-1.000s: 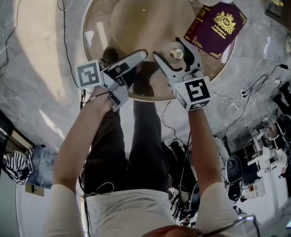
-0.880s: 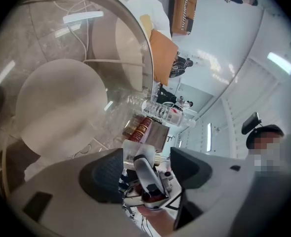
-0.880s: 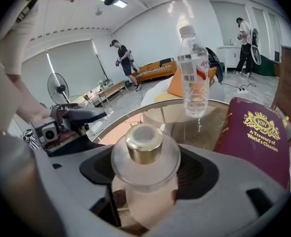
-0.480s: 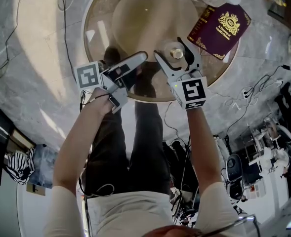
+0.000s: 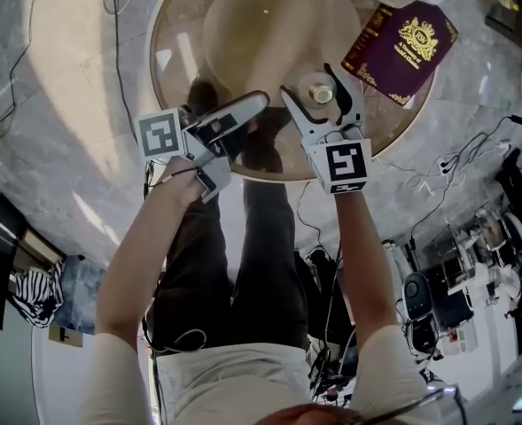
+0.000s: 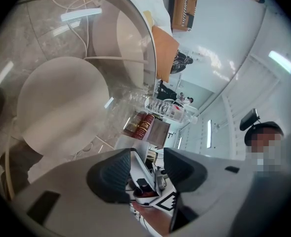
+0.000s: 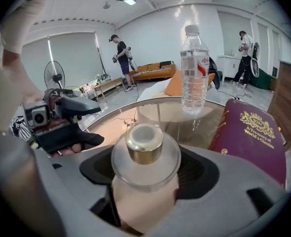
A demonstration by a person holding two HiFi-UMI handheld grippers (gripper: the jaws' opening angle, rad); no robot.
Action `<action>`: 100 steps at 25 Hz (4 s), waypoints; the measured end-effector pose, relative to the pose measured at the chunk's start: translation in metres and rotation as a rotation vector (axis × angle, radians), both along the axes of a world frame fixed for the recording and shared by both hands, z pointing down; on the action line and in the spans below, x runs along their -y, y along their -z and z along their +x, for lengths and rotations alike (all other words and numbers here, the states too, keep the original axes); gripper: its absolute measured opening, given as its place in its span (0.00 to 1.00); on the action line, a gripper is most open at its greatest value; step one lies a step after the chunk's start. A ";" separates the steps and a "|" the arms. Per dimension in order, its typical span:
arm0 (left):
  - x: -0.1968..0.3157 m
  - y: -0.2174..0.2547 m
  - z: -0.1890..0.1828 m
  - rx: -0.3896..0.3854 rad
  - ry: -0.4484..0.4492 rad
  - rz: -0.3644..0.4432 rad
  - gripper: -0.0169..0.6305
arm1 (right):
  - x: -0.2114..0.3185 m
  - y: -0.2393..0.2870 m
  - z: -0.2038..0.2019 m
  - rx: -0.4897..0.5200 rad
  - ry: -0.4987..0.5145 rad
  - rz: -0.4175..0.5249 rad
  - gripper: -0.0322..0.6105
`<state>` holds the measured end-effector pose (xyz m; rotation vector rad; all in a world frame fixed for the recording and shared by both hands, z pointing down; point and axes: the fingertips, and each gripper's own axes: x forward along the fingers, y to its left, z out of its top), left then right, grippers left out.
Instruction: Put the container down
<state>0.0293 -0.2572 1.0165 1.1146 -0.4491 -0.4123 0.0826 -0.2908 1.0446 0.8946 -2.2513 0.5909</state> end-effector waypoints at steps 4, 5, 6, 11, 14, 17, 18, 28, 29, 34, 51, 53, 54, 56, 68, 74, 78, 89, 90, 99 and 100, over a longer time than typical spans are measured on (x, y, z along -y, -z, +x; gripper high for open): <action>-0.002 -0.002 -0.001 0.000 0.003 -0.003 0.35 | -0.003 -0.001 0.000 -0.013 0.008 0.023 0.58; -0.003 -0.002 -0.001 0.001 0.003 -0.003 0.35 | -0.003 -0.001 0.000 -0.017 0.009 0.028 0.58; -0.004 -0.002 -0.001 0.001 0.002 -0.003 0.35 | -0.004 -0.001 0.000 -0.021 0.011 0.033 0.58; -0.009 -0.001 0.000 0.004 -0.001 0.001 0.35 | -0.007 -0.001 0.001 -0.038 0.007 0.054 0.58; -0.012 -0.002 0.000 0.003 -0.003 0.000 0.35 | -0.009 -0.002 0.002 -0.050 0.007 0.053 0.58; -0.015 -0.002 0.000 0.005 -0.003 -0.001 0.35 | -0.012 -0.006 0.000 -0.049 0.009 0.047 0.59; -0.016 -0.002 0.000 0.006 -0.002 -0.001 0.35 | -0.012 -0.007 -0.001 -0.046 0.007 0.044 0.59; -0.018 0.025 -0.001 0.014 -0.023 0.028 0.34 | -0.012 0.021 0.003 -0.052 -0.006 0.051 0.62; -0.018 0.032 -0.001 0.012 -0.024 0.032 0.34 | -0.013 0.028 0.002 -0.051 -0.006 0.053 0.62; -0.019 0.076 -0.004 0.038 -0.064 0.078 0.32 | -0.013 0.081 0.001 -0.041 -0.033 0.082 0.55; -0.039 0.337 -0.004 0.081 -0.199 0.168 0.16 | -0.030 0.364 0.018 -0.027 -0.233 0.144 0.21; -0.043 0.369 -0.005 0.082 -0.222 0.177 0.14 | -0.036 0.400 0.017 -0.013 -0.258 0.148 0.20; -0.043 0.384 -0.006 0.080 -0.234 0.195 0.13 | -0.038 0.416 0.017 -0.005 -0.272 0.152 0.18; -0.042 0.410 -0.008 0.082 -0.261 0.283 0.11 | -0.043 0.443 0.019 0.003 -0.297 0.163 0.14; -0.081 0.527 -0.038 0.132 -0.289 0.427 0.07 | -0.119 0.570 0.009 0.041 -0.396 0.235 0.06; -0.112 0.577 -0.034 0.147 -0.288 0.527 0.06 | -0.162 0.620 0.026 0.054 -0.411 0.264 0.04; -0.131 0.611 -0.027 0.210 -0.290 0.655 0.05 | -0.188 0.648 0.037 0.092 -0.426 0.261 0.04; -0.204 0.653 -0.018 0.438 -0.220 0.855 0.05 | -0.277 0.676 0.052 0.164 -0.398 0.253 0.04; -0.212 0.655 -0.018 0.439 -0.215 0.854 0.05 | -0.285 0.678 0.054 0.171 -0.398 0.252 0.04; -0.280 0.679 -0.024 0.515 -0.195 0.884 0.05 | -0.341 0.705 0.076 0.180 -0.368 0.271 0.04; -0.286 0.680 -0.026 0.520 -0.199 0.888 0.05 | -0.344 0.707 0.077 0.173 -0.364 0.275 0.04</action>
